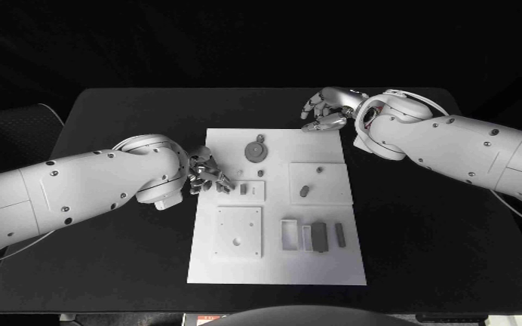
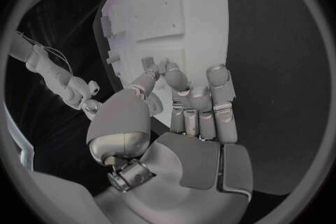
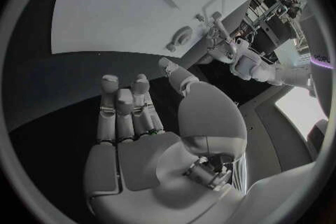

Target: Assemble the parts on the task board

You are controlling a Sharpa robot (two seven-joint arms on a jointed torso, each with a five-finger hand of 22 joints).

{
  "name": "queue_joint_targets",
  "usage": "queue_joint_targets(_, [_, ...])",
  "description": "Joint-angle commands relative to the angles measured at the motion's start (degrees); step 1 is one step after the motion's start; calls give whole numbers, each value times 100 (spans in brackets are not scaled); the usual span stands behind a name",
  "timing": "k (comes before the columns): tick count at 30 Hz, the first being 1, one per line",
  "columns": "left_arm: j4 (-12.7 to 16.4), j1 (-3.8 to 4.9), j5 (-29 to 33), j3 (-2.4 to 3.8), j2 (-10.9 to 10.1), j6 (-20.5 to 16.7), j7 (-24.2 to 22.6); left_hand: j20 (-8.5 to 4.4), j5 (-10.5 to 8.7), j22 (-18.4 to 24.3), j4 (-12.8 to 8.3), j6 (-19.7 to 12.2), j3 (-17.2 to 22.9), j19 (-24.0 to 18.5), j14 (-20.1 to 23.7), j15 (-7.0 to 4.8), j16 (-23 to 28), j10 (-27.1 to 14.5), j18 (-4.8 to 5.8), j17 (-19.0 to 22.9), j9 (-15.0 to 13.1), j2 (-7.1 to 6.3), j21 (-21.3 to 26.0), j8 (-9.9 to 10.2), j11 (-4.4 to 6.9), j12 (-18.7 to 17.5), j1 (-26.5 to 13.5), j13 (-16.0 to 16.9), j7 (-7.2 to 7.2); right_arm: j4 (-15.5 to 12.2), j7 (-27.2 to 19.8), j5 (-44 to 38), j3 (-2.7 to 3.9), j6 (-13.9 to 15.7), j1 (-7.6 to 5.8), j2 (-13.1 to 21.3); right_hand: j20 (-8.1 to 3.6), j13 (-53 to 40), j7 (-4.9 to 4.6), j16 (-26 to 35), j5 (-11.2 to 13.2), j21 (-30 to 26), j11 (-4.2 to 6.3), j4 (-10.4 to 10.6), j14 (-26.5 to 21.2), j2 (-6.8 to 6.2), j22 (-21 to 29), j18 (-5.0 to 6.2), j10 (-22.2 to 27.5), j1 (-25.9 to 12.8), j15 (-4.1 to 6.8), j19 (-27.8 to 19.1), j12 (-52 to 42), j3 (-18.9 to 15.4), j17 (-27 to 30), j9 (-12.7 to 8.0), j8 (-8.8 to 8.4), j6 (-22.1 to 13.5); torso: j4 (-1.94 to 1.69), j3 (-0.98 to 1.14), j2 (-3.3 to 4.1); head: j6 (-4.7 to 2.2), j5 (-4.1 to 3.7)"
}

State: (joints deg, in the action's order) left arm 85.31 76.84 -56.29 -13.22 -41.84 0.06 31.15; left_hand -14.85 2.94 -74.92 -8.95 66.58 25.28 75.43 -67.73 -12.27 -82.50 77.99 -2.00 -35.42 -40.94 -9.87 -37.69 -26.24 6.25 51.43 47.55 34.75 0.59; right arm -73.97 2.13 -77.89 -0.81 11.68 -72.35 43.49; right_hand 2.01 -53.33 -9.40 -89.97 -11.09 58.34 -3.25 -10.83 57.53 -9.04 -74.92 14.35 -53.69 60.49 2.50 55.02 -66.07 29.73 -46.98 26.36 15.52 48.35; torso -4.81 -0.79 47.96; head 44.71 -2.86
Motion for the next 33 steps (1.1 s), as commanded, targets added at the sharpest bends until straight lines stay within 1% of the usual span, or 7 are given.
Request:
queue_joint_targets(1, [-34, -31, 139, -27, -29, 38, 79, -13, -16, -97, 32, -100, 2, -43, 23, -2, -25, -47, -61, 1, 9, -67, 15, 24, 6, 23, 15, 7, -57, -1, -34, 0, 2, -65, 3, -5, -20, 7, -40, 31, -29, -25, -18, -2, 49, 65, -71, 65, 40, -10, 2, 35, -37, -18, 5, -7, -24, 8, -1, 2, -1, -3, 1])
queue_joint_targets(14, [-40, -31, 223, -27, -42, 73, 80, -15, -16, -94, 94, -119, 34, -53, 36, 2, -19, -70, -63, 6, 12, -165, 26, 40, 0, 22, -7, 8, -63, 1, -34, 0, 2, -67, 3, -5, -20, 8, -41, 31, -29, -25, -18, -5, 49, 66, -71, 65, 41, -8, 1, 35, -38, -17, 5, -9, -27, 3, 0, 5, -1, -4, 6])
queue_joint_targets(19, [-38, -31, 278, -27, -37, 47, 69, -18, -16, -93, 104, -135, 52, -62, 46, 7, -13, -83, -66, 9, 13, -165, 32, 50, -5, 20, 6, 10, -69, 0, -34, 0, 2, -69, 3, -5, -20, 9, -41, 31, -29, -25, -19, -5, 49, 67, -71, 65, 41, -8, 1, 35, -38, -17, 5, -11, -28, 1, -1, 6, -1, -7, 8])
queue_joint_targets(24, [-36, -31, 304, -27, -35, -8, 62, -20, -16, -98, 61, -150, 67, -74, 56, 15, -11, -101, -68, 11, 11, -74, 34, 58, -14, 26, 83, 20, -78, 1, -35, 0, 2, -69, 3, -4, -20, 9, -41, 31, -29, -25, -19, -6, 49, 68, -71, 65, 41, -7, 1, 35, -39, -17, 5, -11, -28, 0, 2, 7, -1, -4, 7])
queue_joint_targets(26, [-38, -31, 317, -27, -33, -36, 60, -20, -16, -103, 7, -152, 60, -78, 58, 18, -13, -107, -67, 12, 7, -10, 31, 59, -16, 31, 141, 25, -80, 0, -35, 0, 2, -67, 3, -4, -20, 10, -41, 31, -29, -25, -19, -6, 49, 68, -71, 65, 41, -7, 1, 36, -39, -17, 5, -11, -28, -1, 3, 7, 0, -6, 7])
queue_joint_targets(29, [-39, -31, 376, -27, -33, -60, 55, -20, -16, -109, -118, -153, 34, -80, 58, 20, -18, -112, -64, 12, 1, 107, 23, 59, -18, 40, 252, 35, -82, 0, -36, 0, 2, -70, 3, -6, -20, 10, -42, 31, -29, -25, -19, -6, 49, 68, -71, 65, 42, -7, 1, 36, -39, -17, 5, -12, -29, -1, 3, 9, 0, -8, 7])
queue_joint_targets(33, [-37, -31, 475, -26, -36, -100, 46, -20, -17, -111, -352, -154, 37, -79, 57, 22, -20, -116, -62, 15, -6, 275, 13, 60, -20, 49, 488, 44, -84, 0, -36, 0, 2, -70, 3, -7, -20, 10, -42, 31, -29, -25, -20, -7, 49, 69, -71, 65, 42, -7, 1, 36, -40, -17, 5, -13, -30, -4, 4, 10, 1, -15, 5])
